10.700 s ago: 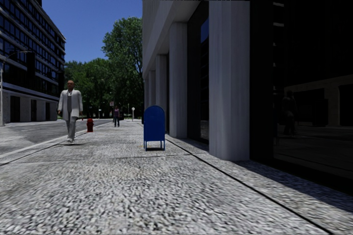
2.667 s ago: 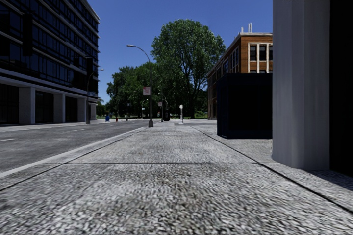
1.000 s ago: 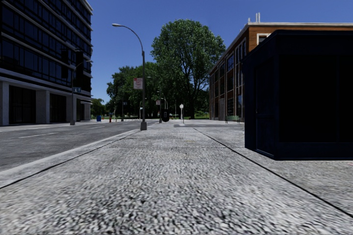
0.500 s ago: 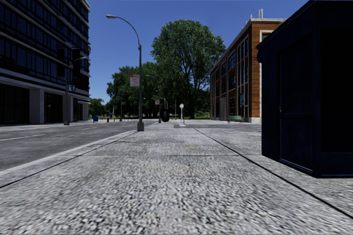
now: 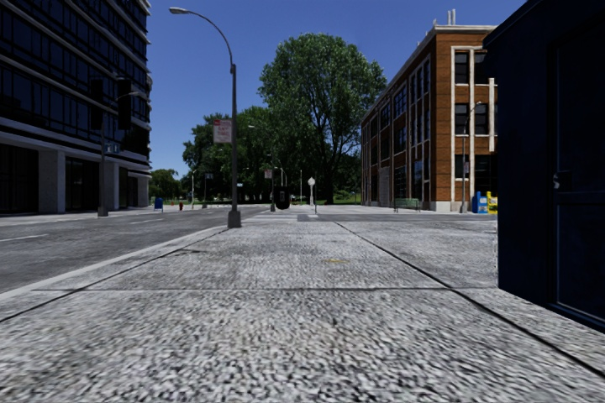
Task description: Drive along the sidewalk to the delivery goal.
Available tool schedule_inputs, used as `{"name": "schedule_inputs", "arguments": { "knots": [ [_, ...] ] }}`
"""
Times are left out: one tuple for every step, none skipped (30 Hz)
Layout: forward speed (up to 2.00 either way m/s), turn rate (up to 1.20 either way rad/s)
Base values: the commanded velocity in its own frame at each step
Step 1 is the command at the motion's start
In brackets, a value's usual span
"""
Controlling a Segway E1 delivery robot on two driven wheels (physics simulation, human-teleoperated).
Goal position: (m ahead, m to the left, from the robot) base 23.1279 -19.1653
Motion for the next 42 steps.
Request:
{"name": "schedule_inputs", "arguments": {
  "knots": [
    [2.0, 0.0],
    [2.0, 0.19],
    [2.0, 0.19],
    [2.0, 0.35],
    [2.0, 0.4],
    [2.0, 0.37],
    [2.0, 0.34],
    [2.0, 0.34],
    [2.0, 0.33],
    [2.0, 0.3],
    [2.0, 0.29],
    [2.0, 0.28],
    [2.0, 0.28],
    [2.0, 0.28],
    [2.0, 0.28],
    [2.0, 0.28],
    [2.0, 0.28],
    [2.0, 0.28],
    [2.0, 0.28],
    [2.0, 0.28],
    [2.0, 0.23],
    [2.0, 0.04],
    [2.0, 0.04],
    [2.0, 0.0],
    [2.0, 0.0],
    [2.0, 0.0],
    [2.0, 0.0],
    [2.0, 0.0],
    [2.0, 0.0],
    [2.0, 0.0],
    [2.0, 0.0],
    [2.0, 0.0],
    [2.0, 0.0],
    [2.0, 0.0],
    [2.0, 0.0],
    [2.0, 0.0],
    [2.0, 0.0],
    [2.0, 0.0],
    [2.0, 0.0],
    [2.0, 0.0],
    [2.0, 0.0],
    [2.0, 0.0]
  ]
}}
